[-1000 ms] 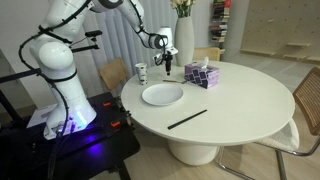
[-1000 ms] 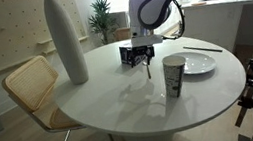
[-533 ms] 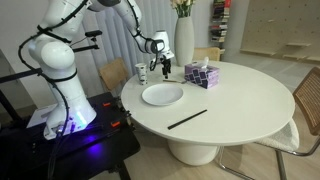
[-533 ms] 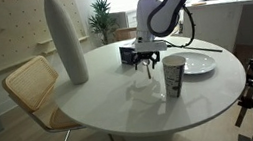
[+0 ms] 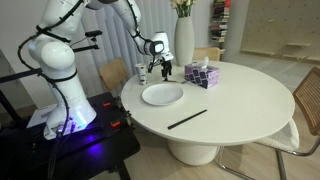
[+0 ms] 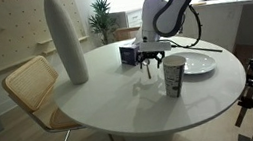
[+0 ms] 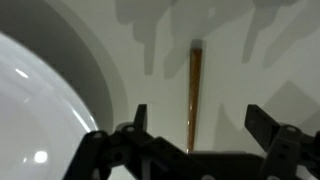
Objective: Move the spoon to the side of the plate.
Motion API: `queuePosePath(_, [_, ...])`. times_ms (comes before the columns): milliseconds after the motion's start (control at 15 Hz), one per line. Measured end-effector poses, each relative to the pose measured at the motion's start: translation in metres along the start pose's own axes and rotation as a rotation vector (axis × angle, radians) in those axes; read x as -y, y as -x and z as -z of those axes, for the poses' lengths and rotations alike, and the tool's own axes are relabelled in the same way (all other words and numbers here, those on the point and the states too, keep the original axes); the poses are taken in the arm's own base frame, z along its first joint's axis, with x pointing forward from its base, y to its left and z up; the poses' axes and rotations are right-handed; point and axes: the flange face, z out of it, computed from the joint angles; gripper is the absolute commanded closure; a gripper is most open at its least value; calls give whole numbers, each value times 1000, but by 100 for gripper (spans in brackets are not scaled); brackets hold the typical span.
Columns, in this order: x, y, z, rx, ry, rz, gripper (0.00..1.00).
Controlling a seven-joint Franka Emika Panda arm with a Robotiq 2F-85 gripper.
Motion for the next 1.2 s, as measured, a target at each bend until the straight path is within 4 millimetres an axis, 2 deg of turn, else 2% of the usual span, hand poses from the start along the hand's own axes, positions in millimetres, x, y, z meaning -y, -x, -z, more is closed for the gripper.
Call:
queuePosePath(600, [-6,-6,-12,1,15,-10,0])
queuePosePath(1200, [7,-14,-36,-16,-7,-8,0])
